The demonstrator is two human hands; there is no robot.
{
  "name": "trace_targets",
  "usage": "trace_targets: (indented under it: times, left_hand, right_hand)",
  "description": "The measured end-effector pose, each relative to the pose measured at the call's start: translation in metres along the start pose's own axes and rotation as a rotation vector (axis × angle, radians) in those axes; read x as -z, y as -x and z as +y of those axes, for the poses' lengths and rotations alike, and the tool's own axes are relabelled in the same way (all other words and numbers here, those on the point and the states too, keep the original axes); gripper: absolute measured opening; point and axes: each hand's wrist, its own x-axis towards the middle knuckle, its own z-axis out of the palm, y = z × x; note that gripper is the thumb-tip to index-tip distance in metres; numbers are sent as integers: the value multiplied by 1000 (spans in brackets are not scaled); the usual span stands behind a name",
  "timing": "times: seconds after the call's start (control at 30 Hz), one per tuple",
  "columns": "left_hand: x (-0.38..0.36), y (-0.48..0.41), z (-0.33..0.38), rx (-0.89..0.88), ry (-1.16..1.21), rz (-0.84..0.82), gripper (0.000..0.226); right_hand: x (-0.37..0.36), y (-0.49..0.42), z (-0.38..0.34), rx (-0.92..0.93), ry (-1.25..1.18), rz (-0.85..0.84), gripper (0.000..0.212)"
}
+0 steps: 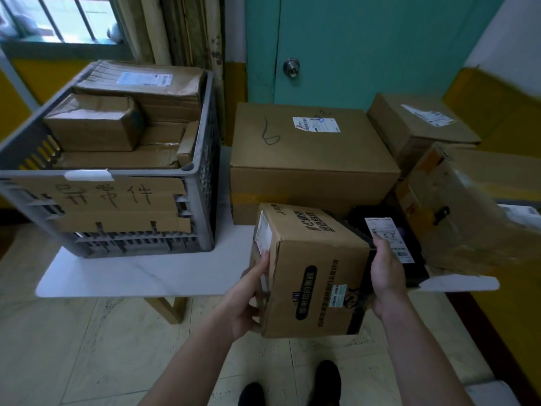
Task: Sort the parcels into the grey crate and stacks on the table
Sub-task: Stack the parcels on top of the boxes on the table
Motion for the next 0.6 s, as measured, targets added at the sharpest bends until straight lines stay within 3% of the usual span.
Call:
trace_targets:
  times: [0.1,0.23,0.4,0.5,0.6]
  left_hand:
    - [0,-1,-2,-98,28,50,79]
    - [1,9,8,-256,105,127,54]
    - [3,13,12,-456,72,173,68]
    - [3,8,6,-542,17,235,70]
    - [0,-7,-5,-600,-172,342,70]
  right_hand:
    - [7,-1,3,-19,-11,45,61]
    - [15,3,7,50,119,-7,28]
    - [4,13,13,30,238,-165,19]
    - [-10,22,15,-12,247,-273,37]
    - [-21,27,19,-14,236,-383,41]
